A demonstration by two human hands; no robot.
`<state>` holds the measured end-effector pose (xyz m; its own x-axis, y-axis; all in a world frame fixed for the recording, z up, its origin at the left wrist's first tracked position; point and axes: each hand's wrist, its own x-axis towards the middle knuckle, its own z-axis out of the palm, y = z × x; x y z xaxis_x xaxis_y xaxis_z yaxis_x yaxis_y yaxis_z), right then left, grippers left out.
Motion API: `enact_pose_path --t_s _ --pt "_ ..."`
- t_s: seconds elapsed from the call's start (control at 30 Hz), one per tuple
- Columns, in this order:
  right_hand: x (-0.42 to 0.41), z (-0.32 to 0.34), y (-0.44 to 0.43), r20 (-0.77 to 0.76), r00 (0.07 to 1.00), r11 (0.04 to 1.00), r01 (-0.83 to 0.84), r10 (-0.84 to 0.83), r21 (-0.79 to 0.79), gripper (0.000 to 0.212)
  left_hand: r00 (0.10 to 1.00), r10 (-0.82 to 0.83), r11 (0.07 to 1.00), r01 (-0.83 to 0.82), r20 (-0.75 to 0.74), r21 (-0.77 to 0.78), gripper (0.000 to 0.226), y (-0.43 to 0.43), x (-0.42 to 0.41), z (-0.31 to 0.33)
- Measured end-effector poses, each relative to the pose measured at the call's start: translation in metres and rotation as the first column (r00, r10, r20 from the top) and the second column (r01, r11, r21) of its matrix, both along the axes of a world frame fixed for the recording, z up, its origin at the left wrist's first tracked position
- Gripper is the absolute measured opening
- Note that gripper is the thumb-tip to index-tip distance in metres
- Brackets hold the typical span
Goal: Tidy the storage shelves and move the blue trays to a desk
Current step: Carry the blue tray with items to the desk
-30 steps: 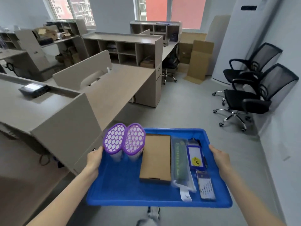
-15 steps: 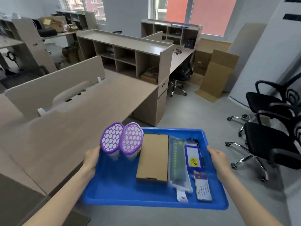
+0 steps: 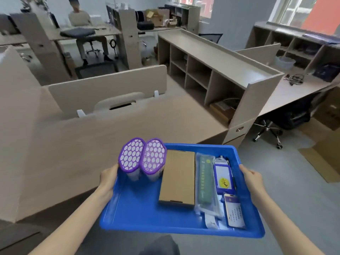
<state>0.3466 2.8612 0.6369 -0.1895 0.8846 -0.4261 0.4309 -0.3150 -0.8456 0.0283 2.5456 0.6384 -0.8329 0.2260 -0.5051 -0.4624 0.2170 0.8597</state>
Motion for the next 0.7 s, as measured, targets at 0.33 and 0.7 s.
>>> enact_pose_path --t_s 0.33,0.7 --pt "-0.182 -0.026 0.198 0.040 0.981 0.978 -0.192 0.190 0.074 0.055 0.976 0.212 0.974 -0.207 0.049 -0.095 0.040 0.137 -0.125 -0.052" --pt "-0.347 -0.056 0.364 0.097 0.921 0.914 -0.386 0.376 0.122 0.039 0.911 0.413 0.901 -0.405 0.019 -0.157 0.023 0.276 -0.205 -0.079"
